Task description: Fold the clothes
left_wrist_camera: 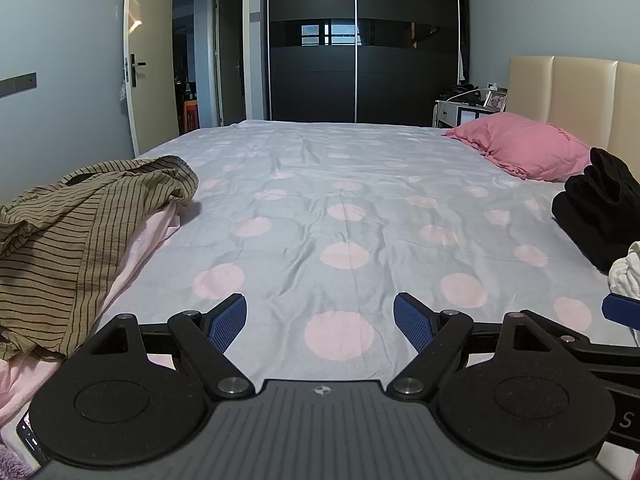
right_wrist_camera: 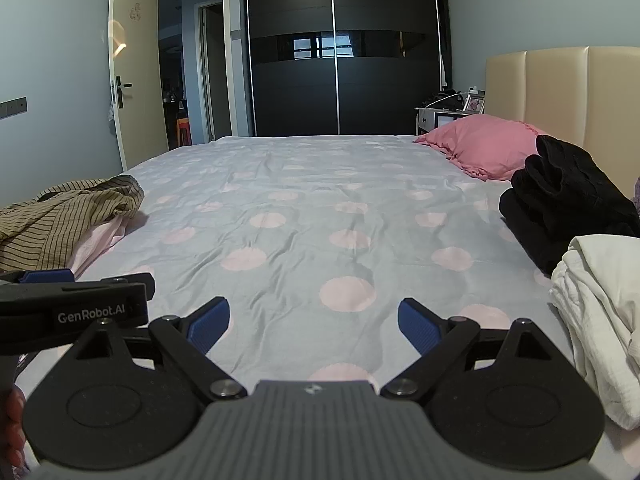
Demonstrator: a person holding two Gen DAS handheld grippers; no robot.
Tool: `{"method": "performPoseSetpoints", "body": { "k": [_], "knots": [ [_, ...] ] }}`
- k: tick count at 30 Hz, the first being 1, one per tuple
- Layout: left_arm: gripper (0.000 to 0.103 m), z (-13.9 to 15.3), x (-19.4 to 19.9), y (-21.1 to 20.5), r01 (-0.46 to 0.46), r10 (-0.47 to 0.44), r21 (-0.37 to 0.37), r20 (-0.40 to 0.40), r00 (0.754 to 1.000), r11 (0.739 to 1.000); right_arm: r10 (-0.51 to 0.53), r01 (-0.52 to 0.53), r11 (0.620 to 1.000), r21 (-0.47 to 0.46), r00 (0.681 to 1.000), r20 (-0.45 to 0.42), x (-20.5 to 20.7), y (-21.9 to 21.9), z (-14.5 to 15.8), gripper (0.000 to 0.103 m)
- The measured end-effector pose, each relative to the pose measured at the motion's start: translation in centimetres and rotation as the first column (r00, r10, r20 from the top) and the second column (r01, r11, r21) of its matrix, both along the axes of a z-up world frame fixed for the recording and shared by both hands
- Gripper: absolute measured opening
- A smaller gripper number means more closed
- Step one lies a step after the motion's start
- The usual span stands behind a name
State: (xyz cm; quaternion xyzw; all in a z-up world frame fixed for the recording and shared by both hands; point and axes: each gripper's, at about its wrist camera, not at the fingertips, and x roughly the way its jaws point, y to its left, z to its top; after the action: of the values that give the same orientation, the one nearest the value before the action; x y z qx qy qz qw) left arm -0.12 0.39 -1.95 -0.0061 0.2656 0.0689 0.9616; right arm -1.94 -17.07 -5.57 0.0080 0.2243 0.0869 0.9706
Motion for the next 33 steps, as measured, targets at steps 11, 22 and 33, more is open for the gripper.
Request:
{"method": "performPoseSetpoints", "body": {
  "k": [11,22,33],
  "knots": [
    [0.081,0.04,-0.01,0.08,-0.006,0.006,-0.002,-0.007,1.0,1.0,0.014,-0.014,1.0,0.012,1.0,-0.008,0.07,-0.06,-0.05,0.093],
    [0.081,-0.11,0.12,0.18,0.004,-0.004,-0.01,-0.019,1.0,1.0,0.014,-0.014,1.0,0.003,1.0,-0.008,-0.04,0.22,-0.05,0.093],
    [0.081,0.0,0.12,0.04,0.004,-0.004,0.005,-0.012,1.0,1.0,0.02,-0.02,1.0,0.005,1.0,-0.01,0.19,0.51,-0.08,0.093]
  ]
}}
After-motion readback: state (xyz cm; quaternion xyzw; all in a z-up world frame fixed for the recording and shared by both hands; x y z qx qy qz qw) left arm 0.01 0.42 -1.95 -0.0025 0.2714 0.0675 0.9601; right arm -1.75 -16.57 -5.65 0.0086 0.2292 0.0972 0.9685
